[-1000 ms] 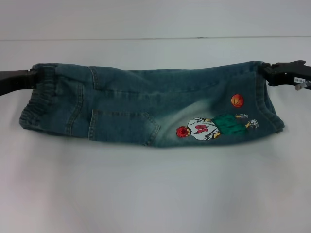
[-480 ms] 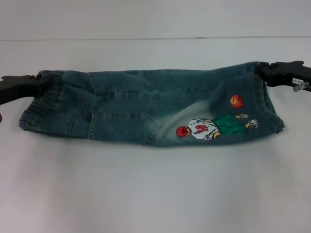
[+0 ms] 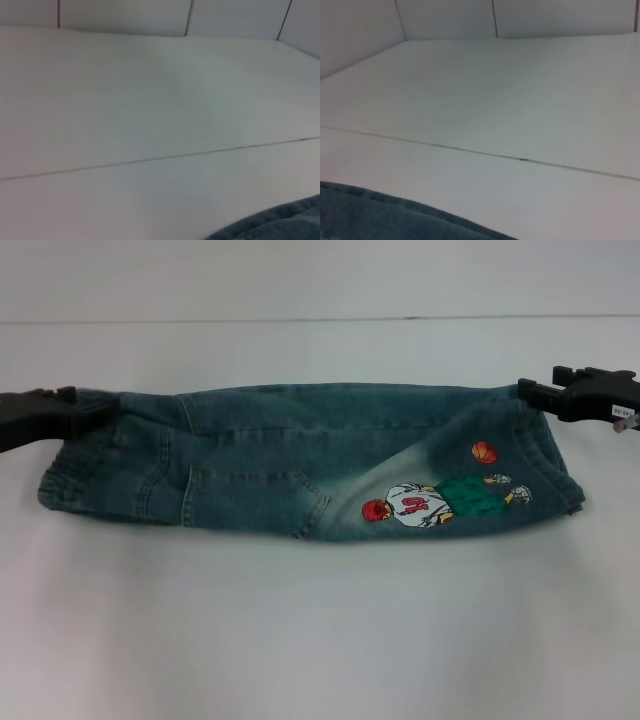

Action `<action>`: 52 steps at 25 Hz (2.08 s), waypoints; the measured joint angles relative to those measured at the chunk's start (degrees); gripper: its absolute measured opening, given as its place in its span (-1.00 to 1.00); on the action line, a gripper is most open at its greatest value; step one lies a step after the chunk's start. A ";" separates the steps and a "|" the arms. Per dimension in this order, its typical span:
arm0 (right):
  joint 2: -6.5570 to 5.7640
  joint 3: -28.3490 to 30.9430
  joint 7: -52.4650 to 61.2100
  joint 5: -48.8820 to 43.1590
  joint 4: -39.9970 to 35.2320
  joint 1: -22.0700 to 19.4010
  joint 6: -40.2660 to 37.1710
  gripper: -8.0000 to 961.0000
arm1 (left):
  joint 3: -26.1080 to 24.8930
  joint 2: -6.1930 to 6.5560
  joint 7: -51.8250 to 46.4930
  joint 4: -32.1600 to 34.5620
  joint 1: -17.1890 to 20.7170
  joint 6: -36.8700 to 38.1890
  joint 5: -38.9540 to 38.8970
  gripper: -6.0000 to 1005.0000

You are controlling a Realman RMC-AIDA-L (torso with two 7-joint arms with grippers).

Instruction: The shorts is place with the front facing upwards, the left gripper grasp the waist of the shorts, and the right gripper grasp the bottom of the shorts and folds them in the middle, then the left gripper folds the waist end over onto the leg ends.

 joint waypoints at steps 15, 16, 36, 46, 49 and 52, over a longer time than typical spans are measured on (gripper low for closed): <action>-0.10 0.25 -3.38 8.81 -4.01 -5.61 -9.58 0.63 | 0.63 0.83 -0.20 9.06 6.44 6.38 -4.28 0.75; -0.12 0.26 -4.42 10.19 -4.21 -6.21 -10.74 0.63 | -0.45 1.04 0.01 9.07 6.85 8.18 -5.30 0.75; 0.22 -0.23 -15.24 20.01 -1.57 -9.06 -21.42 0.62 | -14.58 5.18 17.41 -1.82 16.01 28.84 -12.44 0.74; 0.29 0.18 -18.91 21.01 1.20 -9.56 -23.31 0.62 | -8.32 4.92 24.72 -6.64 14.46 20.93 -11.08 0.74; 0.21 0.24 -21.50 22.53 3.15 -9.92 -23.36 0.62 | -4.72 4.23 24.91 -7.43 13.41 15.73 -9.90 0.74; 0.14 0.39 -22.68 23.06 4.23 -10.05 -23.41 0.62 | -2.67 3.19 25.37 -7.48 12.70 10.58 -8.90 0.74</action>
